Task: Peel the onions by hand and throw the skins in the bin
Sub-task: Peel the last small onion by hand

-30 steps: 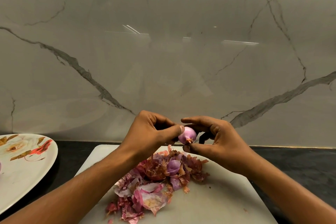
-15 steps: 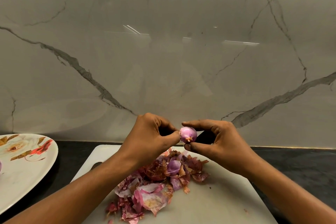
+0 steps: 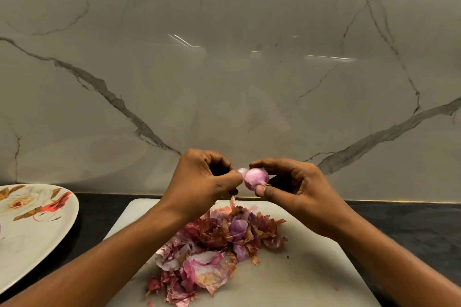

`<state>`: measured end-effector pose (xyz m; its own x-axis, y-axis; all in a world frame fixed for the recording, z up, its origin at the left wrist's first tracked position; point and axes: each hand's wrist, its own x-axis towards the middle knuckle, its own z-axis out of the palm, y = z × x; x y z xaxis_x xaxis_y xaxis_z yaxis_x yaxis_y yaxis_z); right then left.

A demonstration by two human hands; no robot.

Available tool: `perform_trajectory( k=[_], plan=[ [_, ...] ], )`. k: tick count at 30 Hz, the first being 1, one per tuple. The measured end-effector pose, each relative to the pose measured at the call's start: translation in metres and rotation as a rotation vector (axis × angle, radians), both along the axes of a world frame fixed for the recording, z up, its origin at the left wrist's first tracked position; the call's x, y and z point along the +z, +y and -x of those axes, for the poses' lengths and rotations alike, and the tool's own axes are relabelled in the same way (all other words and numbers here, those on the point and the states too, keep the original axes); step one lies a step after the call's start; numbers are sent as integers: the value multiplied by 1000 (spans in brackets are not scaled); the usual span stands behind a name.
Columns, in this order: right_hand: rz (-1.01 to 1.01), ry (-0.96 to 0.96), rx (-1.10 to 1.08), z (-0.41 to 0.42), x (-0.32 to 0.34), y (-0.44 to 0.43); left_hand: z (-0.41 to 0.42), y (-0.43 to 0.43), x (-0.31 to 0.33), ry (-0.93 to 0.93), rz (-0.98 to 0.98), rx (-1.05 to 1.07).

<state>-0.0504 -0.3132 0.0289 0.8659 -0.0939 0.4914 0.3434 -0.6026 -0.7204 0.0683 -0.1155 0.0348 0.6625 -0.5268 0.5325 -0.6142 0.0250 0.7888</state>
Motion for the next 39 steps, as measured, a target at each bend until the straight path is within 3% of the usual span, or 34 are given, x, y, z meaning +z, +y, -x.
perform_trajectory(
  k=[6, 16, 23, 39],
  plan=[
    [-286, 26, 73, -3, 3, -2, -2, 0, 1, 104, 14, 13],
    [-444, -3, 67, -1, 10, -6, -4, 1, 4, 165, 3, 33],
    [-341, 0, -12, -4, 4, -4, 0, 0, 1, 110, -80, -111],
    [-15, -24, -87, 0, 2, 6, 2, -3, -1, 87, -44, -60]
  ],
)
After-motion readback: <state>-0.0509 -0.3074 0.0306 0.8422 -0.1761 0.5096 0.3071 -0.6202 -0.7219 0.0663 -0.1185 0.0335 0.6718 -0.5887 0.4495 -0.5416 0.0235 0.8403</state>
